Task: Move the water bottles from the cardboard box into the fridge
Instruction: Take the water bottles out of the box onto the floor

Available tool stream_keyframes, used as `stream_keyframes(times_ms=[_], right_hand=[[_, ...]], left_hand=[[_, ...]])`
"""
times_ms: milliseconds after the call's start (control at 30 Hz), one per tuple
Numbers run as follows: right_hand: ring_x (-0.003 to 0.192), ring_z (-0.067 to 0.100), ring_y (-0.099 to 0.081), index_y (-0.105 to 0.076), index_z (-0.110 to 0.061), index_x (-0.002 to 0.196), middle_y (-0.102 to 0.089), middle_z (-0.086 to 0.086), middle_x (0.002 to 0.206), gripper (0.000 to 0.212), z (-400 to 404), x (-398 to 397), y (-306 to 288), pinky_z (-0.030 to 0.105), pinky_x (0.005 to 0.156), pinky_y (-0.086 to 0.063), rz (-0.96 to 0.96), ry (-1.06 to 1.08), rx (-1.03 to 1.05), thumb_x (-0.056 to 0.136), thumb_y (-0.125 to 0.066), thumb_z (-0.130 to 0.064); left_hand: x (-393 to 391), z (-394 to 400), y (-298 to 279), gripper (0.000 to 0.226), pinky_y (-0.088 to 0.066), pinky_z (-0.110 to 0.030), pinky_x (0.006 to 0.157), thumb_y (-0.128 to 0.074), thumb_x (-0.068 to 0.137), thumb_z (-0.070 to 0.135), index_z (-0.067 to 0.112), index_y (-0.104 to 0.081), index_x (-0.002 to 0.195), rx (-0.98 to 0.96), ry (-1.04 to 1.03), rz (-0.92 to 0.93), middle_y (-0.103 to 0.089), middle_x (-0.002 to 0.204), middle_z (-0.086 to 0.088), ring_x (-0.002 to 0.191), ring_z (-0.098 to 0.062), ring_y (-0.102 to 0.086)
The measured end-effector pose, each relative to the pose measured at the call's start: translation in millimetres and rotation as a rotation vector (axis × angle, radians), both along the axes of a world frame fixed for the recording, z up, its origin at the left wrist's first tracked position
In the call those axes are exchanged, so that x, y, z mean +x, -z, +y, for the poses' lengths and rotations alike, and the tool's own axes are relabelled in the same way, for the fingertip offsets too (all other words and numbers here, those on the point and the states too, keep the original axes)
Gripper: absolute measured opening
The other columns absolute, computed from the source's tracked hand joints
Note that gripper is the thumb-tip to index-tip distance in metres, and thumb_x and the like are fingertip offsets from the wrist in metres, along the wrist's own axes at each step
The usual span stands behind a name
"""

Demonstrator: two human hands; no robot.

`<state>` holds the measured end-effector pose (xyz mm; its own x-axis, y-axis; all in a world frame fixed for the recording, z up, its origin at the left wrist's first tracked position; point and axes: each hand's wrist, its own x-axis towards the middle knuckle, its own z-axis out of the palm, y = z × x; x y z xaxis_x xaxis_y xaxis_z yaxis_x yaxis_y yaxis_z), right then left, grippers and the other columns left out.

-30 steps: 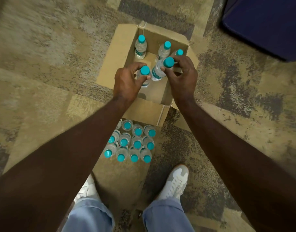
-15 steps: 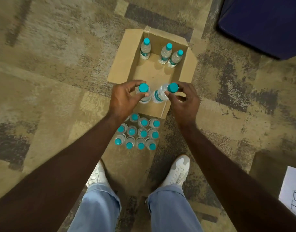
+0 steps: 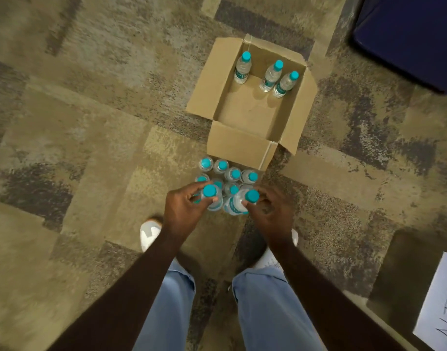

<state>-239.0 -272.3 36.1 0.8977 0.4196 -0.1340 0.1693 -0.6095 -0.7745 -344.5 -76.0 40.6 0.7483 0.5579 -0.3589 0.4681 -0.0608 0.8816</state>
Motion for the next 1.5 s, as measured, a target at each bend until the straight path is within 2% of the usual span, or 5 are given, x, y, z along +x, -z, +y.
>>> stream_keyframes(times_ms=[233,367,767,1200,1500], right_hand=[[0.094,0.015,-0.065,-0.068,-0.017,0.107,-0.068,-0.001,0.107,0.039,2,-38,20,0.041,0.075,-0.059,0.114,-0.191,-0.166,0.081,-0.067,-0.047],[0.091,0.014,-0.063,-0.067,-0.018,0.105,-0.067,-0.002,0.104,0.032,-2,-48,38,0.038,0.074,-0.059,0.129,-0.208,-0.193,0.079,-0.080,-0.030],[0.092,0.012,-0.063,-0.065,-0.020,0.108,-0.063,-0.004,0.108,0.034,-17,-63,98,0.031,0.074,-0.056,0.273,-0.207,-0.253,0.079,-0.080,-0.029],[0.094,0.015,-0.060,-0.064,-0.015,0.111,-0.061,0.001,0.111,0.034,-14,-71,135,0.025,0.073,-0.048,0.284,-0.250,-0.352,0.081,-0.079,-0.022],[0.111,0.020,-0.059,-0.060,-0.016,0.124,-0.056,0.002,0.129,0.045,-26,-81,156,0.030,0.084,-0.050,0.304,-0.344,-0.383,0.082,-0.076,-0.017]], left_hand=[[-34,-16,26,0.046,-0.059,-0.037,0.091,-0.085,0.080,0.022,0.021,-0.071,0.124,0.083,0.168,0.103,-0.072,0.121,0.007,0.107,-0.004,-0.069],[-42,-22,48,0.045,-0.056,-0.034,0.097,-0.084,0.082,0.023,0.023,-0.071,0.125,0.030,0.176,0.151,-0.071,0.124,0.008,0.113,-0.002,-0.067],[-64,-48,105,0.038,-0.050,-0.011,0.092,-0.079,0.085,0.019,0.020,-0.072,0.123,0.040,0.066,0.256,-0.069,0.116,0.016,0.104,0.003,-0.066],[-64,-60,152,0.029,-0.058,-0.032,0.089,-0.079,0.085,0.013,0.018,-0.070,0.112,0.110,0.059,0.247,-0.073,0.108,0.009,0.100,-0.007,-0.069],[-65,-58,170,0.028,-0.057,-0.030,0.083,-0.079,0.084,0.013,0.024,-0.063,0.103,0.187,0.209,0.241,-0.073,0.106,0.008,0.099,-0.011,-0.069]])
